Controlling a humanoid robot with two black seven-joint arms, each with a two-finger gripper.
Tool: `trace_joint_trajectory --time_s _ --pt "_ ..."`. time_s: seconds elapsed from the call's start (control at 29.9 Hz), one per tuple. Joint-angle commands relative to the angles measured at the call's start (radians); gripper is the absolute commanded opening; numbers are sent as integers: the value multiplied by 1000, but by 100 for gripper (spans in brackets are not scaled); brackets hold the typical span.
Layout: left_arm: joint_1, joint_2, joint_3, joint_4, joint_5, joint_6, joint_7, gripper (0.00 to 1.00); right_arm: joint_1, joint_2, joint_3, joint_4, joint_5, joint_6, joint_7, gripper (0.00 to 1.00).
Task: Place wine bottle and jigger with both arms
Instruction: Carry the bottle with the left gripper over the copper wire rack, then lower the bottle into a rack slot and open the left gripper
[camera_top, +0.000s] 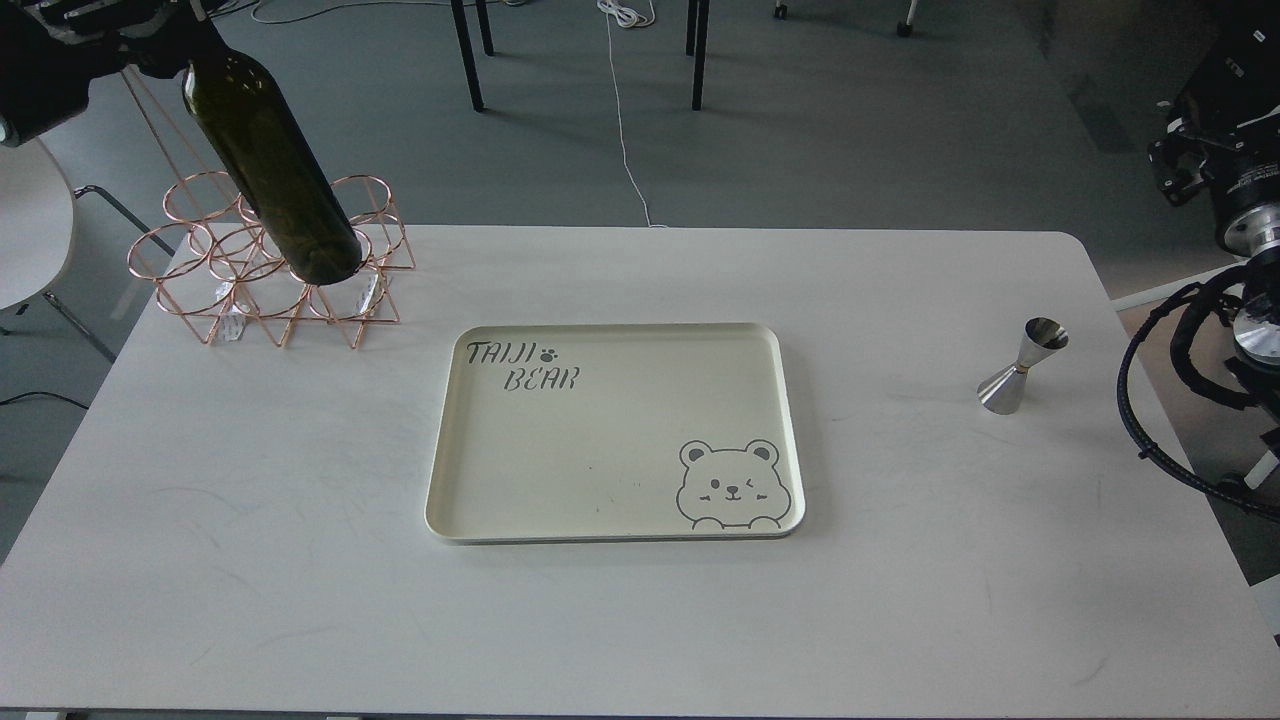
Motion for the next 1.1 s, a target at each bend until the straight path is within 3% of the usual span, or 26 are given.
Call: trace_joint_trajectory --time_s 0.0,1.07 --pt "0 -13 1 18 -1 12 1 8 3 0 0 -1 0 -2 0 99" --pt "-14 -45 53 61 -3 39 -2 9 3 2 2 1 0 -2 0 99"
